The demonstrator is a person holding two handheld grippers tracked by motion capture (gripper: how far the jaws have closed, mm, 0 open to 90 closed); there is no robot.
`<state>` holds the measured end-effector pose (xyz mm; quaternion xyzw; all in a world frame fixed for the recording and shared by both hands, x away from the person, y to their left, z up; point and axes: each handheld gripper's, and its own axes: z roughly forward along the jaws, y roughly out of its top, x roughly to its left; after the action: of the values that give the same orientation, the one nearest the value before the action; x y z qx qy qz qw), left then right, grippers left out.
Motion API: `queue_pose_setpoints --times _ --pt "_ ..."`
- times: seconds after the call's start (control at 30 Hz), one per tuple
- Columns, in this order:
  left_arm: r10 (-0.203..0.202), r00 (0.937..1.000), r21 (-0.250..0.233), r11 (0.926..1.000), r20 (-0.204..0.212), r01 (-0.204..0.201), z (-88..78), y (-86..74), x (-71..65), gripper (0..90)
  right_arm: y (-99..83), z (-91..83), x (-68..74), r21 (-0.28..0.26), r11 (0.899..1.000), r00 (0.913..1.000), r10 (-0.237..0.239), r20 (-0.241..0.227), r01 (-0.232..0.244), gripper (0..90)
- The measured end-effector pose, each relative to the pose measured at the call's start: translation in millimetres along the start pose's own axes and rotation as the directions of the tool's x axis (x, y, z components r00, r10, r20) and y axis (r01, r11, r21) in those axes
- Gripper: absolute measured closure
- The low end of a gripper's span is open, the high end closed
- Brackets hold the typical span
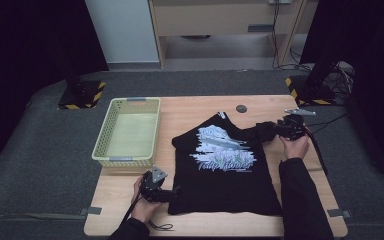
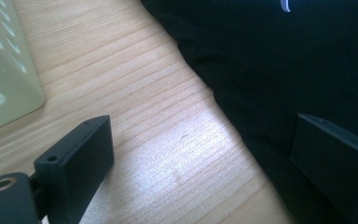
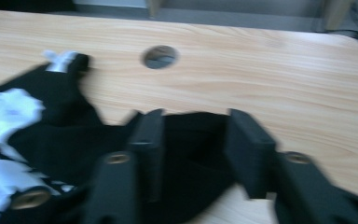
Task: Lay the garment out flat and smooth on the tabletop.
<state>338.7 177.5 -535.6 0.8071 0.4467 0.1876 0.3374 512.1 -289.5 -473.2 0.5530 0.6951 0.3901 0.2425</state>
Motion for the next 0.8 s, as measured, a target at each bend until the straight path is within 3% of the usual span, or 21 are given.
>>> queue_pose_setpoints --times 0.2,0.33,0.53,0.67,0.8 --pt "0.000 1.0000 0.000 1.0000 -0.001 0.000 0.0 0.0 -0.1 5.8 2.6 8.0 24.5 0.009 1.000 0.9965 -0.024 -0.080 0.025 40.7" --pt "0.000 1.0000 0.000 1.0000 0.000 0.000 0.0 0.0 -0.1 5.8 1.1 22.2 35.4 0.062 0.995 0.9963 -0.072 -0.046 0.075 36.7" --pt "0.000 1.0000 0.000 1.0000 0.001 0.000 0.0 0.0 0.0 5.8 -3.4 31.6 40.3 0.099 0.990 0.9945 -0.100 0.032 0.096 60.1" --pt "0.000 1.0000 0.000 1.0000 0.001 0.000 0.0 0.0 0.0 5.8 -4.8 26.0 37.4 0.118 0.990 0.9963 -0.080 0.033 0.075 82.1" --pt "0.000 1.0000 0.000 1.0000 0.000 0.000 0.0 0.0 -0.1 5.8 -6.1 13.4 30.8 0.097 0.994 0.9986 -0.051 0.016 0.049 84.1"
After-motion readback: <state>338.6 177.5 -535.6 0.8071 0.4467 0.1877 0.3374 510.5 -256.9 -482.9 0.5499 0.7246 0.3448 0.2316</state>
